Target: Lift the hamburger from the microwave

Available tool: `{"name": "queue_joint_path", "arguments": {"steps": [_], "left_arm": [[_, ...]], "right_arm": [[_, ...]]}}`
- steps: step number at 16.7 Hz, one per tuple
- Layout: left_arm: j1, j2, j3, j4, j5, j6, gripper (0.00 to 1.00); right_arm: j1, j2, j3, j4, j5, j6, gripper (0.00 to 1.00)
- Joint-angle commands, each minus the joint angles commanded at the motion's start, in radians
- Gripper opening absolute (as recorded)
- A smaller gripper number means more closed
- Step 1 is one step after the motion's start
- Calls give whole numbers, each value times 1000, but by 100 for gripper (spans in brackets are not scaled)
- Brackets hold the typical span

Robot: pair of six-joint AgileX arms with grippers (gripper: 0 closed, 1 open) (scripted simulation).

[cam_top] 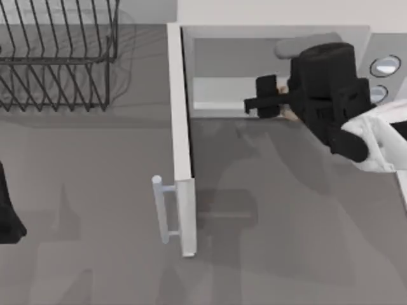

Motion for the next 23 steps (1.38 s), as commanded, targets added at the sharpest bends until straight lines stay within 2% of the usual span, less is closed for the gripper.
{"name": "queue_joint_path", "arguments": {"steps": [3,6,14,18,23], "left_arm": [[0,0,0,0,0,0,100],[0,0,0,0,0,0,100],[0,0,0,0,0,0,100],[0,0,0,0,0,0,100],[0,0,0,0,0,0,100]], "right_arm": [[17,-192,-192,-25,37,19,0],[27,-289,-288,-39,59,30,0],[23,-239,-298,2,52,30,0],[31,-74,-345,198,63,34,0],[34,178,-438,592,72,37,0]]}}
